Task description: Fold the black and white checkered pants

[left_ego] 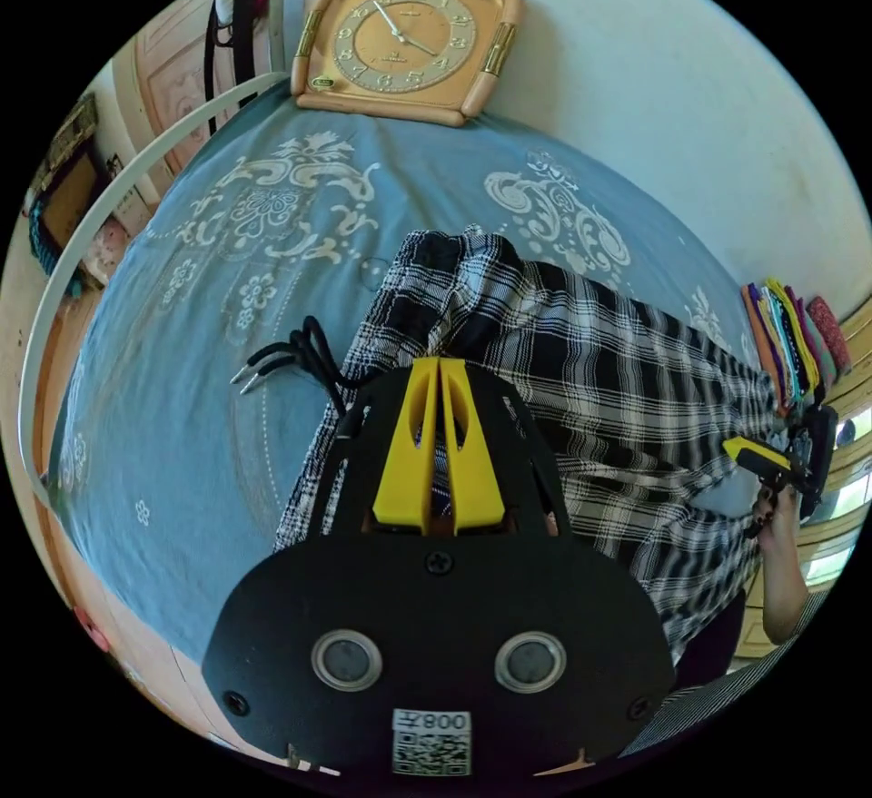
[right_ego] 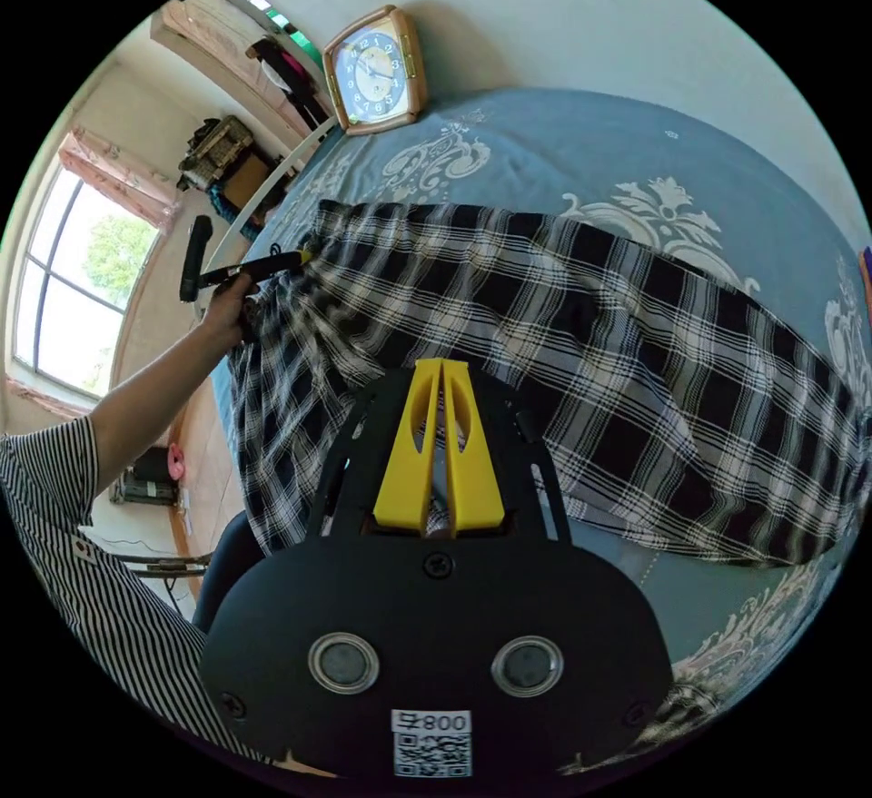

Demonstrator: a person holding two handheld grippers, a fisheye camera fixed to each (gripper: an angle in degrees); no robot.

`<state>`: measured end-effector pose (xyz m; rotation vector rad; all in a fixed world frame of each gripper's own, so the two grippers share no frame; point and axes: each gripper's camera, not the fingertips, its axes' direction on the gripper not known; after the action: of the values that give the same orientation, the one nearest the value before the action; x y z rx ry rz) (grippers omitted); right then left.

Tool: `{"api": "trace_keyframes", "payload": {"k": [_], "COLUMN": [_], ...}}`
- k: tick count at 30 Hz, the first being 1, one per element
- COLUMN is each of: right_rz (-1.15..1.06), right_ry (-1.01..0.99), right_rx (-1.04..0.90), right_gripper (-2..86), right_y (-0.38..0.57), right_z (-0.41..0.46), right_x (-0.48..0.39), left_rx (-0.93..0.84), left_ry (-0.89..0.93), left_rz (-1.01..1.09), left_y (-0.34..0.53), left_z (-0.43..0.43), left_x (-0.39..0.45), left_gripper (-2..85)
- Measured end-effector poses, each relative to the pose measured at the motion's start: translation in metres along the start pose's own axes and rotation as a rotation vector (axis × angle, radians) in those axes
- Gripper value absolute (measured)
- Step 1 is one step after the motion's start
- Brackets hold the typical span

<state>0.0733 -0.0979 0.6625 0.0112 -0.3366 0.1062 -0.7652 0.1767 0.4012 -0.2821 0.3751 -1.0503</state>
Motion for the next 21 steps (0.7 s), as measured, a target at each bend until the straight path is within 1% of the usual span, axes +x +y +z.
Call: {"api": "trace_keyframes", "payload": {"k": [2,4,7,9,10,12,13,14,16,18,19,21], "right_rz": [0.045,0.086,0.11,0.081,0.057,-0.002,-0.056,-0.074,-0.109,-0.142,-0.16,-0.232], "right_ry": [0.057,-0.046,-0.035,-0.058,-0.079,-0.102,-0.09,-0.073,-0.069,-0.106,-0.112,-0.142], "right_rx": [-0.027,-0.009,0.006,0.039,0.043,0.015,-0.044,-0.077,-0.155,-0.125,-0.117,-0.152], "right_gripper": [0.1,0.1,0.1,0.1,0.1,0.1,0.1,0.1,0.1,0.1,0.1,0.1], "right_y": [0.006,0.013,0.015,0.018,0.02,0.023,0.025,0.026,0.031,0.038,0.041,0.052], "right_z": [0.001,-0.005,-0.021,-0.039,-0.044,-0.04,-0.029,-0.022,-0.006,-0.017,-0.02,-0.021], "right_x": [0.019,0.039,0.037,0.018,0.003,-0.027,-0.049,-0.059,-0.088,-0.112,-0.122,-0.165], "left_rx": [0.001,0.053,0.127,0.108,0.073,-0.012,-0.12,-0.052,-0.051,0.024,0.035,-0.011], "left_ry": [-0.004,-0.006,0.075,0.115,0.099,0.031,-0.007,0.017,0.051,0.065,0.053,0.021], "left_rz": [0.006,0.007,0.03,0.041,0.039,0.027,0.029,0.011,-0.058,-0.057,-0.057,-0.062], "left_y": [0.004,0.01,0.027,0.04,0.048,0.058,0.064,0.071,0.076,0.084,0.089,0.096], "left_z": [0.0,-0.01,-0.027,-0.026,-0.021,-0.004,0.012,0.01,0.003,-0.011,-0.016,-0.012], "left_x": [0.005,0.011,0.021,0.026,0.027,0.026,0.023,0.018,0.012,0.013,0.014,0.013], "left_gripper": [0.1,0.1,0.1,0.1,0.1,0.1,0.1,0.1,0.1,0.1,0.1,0.1]}}
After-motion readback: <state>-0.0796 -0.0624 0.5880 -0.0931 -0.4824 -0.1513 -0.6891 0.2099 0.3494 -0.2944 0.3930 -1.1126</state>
